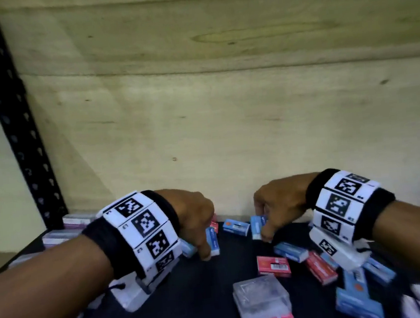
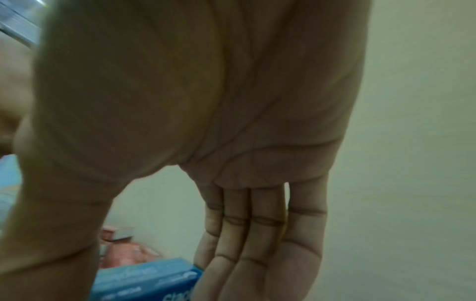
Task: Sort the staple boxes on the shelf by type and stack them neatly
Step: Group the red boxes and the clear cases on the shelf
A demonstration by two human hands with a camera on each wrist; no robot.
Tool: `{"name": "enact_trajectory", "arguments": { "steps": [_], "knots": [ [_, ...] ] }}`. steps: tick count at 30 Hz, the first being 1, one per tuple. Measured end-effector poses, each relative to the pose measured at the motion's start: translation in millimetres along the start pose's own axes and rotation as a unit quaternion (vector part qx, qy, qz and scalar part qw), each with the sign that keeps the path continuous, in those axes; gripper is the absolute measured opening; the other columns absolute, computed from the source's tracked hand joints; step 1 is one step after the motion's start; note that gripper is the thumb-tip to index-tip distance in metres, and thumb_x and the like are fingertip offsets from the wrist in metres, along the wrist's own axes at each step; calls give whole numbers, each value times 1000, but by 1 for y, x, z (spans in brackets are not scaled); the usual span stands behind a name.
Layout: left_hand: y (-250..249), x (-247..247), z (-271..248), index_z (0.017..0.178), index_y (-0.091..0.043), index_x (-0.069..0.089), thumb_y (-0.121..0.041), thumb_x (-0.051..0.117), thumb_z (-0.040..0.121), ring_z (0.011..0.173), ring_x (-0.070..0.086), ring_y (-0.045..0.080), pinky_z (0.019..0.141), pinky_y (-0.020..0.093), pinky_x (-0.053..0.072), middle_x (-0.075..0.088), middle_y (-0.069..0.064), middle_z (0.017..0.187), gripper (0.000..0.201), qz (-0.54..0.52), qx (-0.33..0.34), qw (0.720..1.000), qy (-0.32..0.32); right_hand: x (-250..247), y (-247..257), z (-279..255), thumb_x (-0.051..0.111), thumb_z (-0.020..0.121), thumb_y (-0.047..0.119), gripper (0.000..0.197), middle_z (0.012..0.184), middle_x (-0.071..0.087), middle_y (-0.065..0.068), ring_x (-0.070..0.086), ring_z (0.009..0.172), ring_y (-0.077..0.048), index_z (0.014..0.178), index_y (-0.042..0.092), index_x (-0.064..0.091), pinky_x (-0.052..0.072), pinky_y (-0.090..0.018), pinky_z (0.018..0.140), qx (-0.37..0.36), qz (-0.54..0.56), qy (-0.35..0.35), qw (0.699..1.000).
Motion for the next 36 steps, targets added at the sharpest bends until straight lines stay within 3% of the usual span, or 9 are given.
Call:
{"name": "enact_trajectory", "arguments": {
  "steps": [3, 6, 10, 14, 19, 24, 30, 34, 36],
  "knots": [
    [-27, -15, 16, 110, -8, 67, -58, 74, 76, 77, 59, 23, 66, 32, 46, 70, 8, 102, 61, 7, 35, 999, -28, 1, -37, -16, 75, 76, 57, 62, 109, 70, -6, 64, 100, -25, 118, 13, 66, 52, -39, 83, 36, -1, -7, 999],
    [-50, -21, 34, 114, -9, 66, -57, 75, 76, 89, 66, 27, 73, 37, 53, 70, 7, 104, 62, 11, 54, 998, -32, 10, -65, -27, 74, 77, 56, 59, 109, 68, -4, 64, 99, -24, 119, 15, 65, 51, -38, 83, 63, 11, -2, 998],
    [-65, -18, 56, 102, -11, 64, -54, 79, 73, 80, 62, 21, 67, 34, 50, 68, 5, 98, 54, 7, 65, 998, -7, 23, -84, -29, 76, 78, 54, 58, 101, 64, 3, 60, 90, -19, 120, 20, 59, 48, -32, 75, 74, 28, 5, 997],
    [-68, -7, 65, 93, -19, 53, -52, 81, 71, 74, 52, 20, 63, 32, 42, 58, 5, 89, 48, 11, 64, 998, 26, 35, -85, -19, 77, 78, 54, 58, 107, 64, 0, 60, 92, -20, 121, 19, 58, 46, -30, 70, 60, 37, 23, 997],
    [-71, -7, 63, 114, -9, 66, -52, 80, 73, 79, 61, 22, 64, 31, 47, 70, 7, 104, 60, 9, 71, 997, 17, 44, -80, -5, 78, 76, 55, 58, 104, 61, 4, 58, 91, -19, 118, 21, 56, 44, -30, 70, 50, 40, 35, 997],
    [-71, -4, 57, 117, -13, 61, -54, 78, 74, 91, 64, 25, 71, 33, 51, 66, 6, 108, 62, 27, 73, 997, 7, 53, -76, 1, 77, 76, 56, 58, 101, 66, 1, 63, 94, -22, 116, 17, 59, 49, -35, 77, 47, 24, 39, 998],
    [-63, -3, 40, 120, -18, 61, -50, 80, 75, 86, 59, 20, 70, 30, 48, 65, -2, 102, 58, 3, 73, 997, 19, 50, -72, 0, 74, 78, 58, 59, 108, 64, 1, 62, 97, -22, 119, 18, 58, 52, -36, 82, 50, 4, 28, 998],
    [-31, -8, 21, 128, -21, 56, -46, 79, 78, 88, 55, 17, 74, 30, 44, 64, -2, 117, 61, -22, 49, 999, 7, 33, -61, -1, 68, 85, 55, 51, 92, 49, 10, 53, 92, -19, 124, 25, 51, 42, -31, 77, 35, 20, -4, 999],
    [-9, -6, 9, 123, -20, 60, -45, 79, 78, 89, 58, 17, 75, 30, 46, 65, -2, 113, 55, -27, 22, 999, 5, 24, -46, 2, 66, 87, 54, 46, 88, 49, 11, 54, 90, -18, 121, 26, 52, 42, -31, 76, 9, 24, -22, 999]
  ]
}}
Point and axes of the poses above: each hand's wrist, its own z-axis towards the middle knuckle, its own x-axis out of the palm, y = z × x, the point moved 8 cm from there along z, towards the middle knuckle
